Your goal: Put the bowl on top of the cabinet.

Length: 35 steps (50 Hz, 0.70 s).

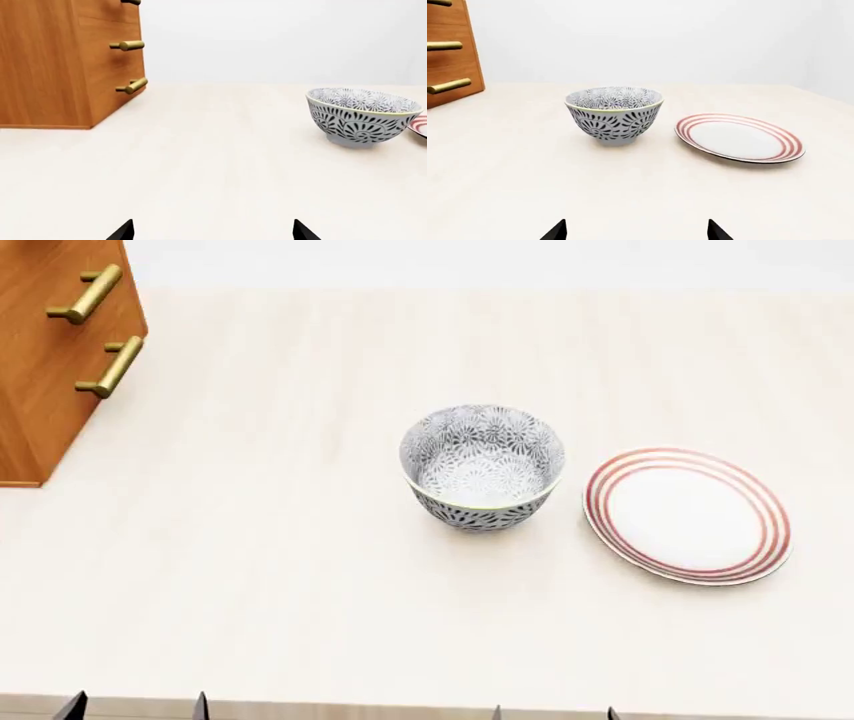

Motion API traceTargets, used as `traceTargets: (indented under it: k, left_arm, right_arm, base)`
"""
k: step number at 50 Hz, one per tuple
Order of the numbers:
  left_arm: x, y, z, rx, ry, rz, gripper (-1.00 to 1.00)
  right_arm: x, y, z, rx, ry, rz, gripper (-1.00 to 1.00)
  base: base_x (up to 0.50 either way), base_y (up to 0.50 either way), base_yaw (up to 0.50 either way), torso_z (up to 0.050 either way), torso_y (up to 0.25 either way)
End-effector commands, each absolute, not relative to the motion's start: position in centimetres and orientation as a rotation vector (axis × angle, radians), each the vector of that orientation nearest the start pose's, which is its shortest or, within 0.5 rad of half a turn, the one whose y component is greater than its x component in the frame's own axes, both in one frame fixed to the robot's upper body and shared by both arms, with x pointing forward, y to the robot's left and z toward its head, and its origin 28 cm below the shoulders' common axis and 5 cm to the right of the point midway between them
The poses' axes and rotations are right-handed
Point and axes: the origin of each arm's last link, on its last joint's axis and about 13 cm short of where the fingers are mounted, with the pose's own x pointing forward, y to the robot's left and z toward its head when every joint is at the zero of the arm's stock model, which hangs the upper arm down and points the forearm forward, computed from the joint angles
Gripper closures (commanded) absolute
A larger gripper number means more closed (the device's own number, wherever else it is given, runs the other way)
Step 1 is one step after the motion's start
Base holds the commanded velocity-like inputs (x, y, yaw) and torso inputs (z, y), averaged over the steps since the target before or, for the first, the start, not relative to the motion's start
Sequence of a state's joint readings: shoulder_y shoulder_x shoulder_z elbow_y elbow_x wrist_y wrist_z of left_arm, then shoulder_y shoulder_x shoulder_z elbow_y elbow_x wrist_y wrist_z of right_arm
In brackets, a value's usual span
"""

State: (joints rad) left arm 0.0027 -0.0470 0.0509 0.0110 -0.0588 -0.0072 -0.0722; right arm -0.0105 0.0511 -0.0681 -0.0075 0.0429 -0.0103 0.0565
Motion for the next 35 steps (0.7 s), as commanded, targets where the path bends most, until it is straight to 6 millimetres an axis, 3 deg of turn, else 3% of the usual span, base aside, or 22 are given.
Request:
traceTargets:
  k: [1,22,35]
  left_arm:
    - [21.04,20.56,1.34,-0.011,0.009,0.024,-1.0]
    - [20.97,20.54,1.42,-0.012,-0.003,0.003,-1.0]
    - [21.04,20.49,1.27,-0.01,0.002,0.001,-1.0]
  right_arm:
    - [20.84,-9.48,1.33,-0.001,0.006,0.019,-1.0]
    - [20.92,-9.55,1.56,-0.01,0.0,-0.052,-1.0]
    - [20.77,-9.57,1.57,-0.011,-0.01,-0.058,-1.0]
  base:
    - [0.0,0.0,0.0,0.0,0.0]
    - [0.0,0.02,0.0,0.0,0.0]
    - [0.0,0.25,0.0,0.0,0.0]
